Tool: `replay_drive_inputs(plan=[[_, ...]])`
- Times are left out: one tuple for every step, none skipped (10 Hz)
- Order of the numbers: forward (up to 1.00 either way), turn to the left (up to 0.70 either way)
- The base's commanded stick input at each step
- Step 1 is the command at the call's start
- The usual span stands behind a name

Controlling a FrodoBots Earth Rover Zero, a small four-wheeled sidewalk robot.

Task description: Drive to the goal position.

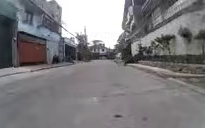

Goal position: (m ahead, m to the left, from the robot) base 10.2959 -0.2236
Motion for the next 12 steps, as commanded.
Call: replay_drive_inputs(plan=[[1.0,0.03],[1.0,0.0],[1.0,-0.07],[1.0,-0.15],[1.0,-0.22],[1.0,-0.29],[1.0,-0.36],[1.0,-0.37],[1.0,-0.37],[1.0,-0.22],[1.0,-0.02],[1.0,0.03]])
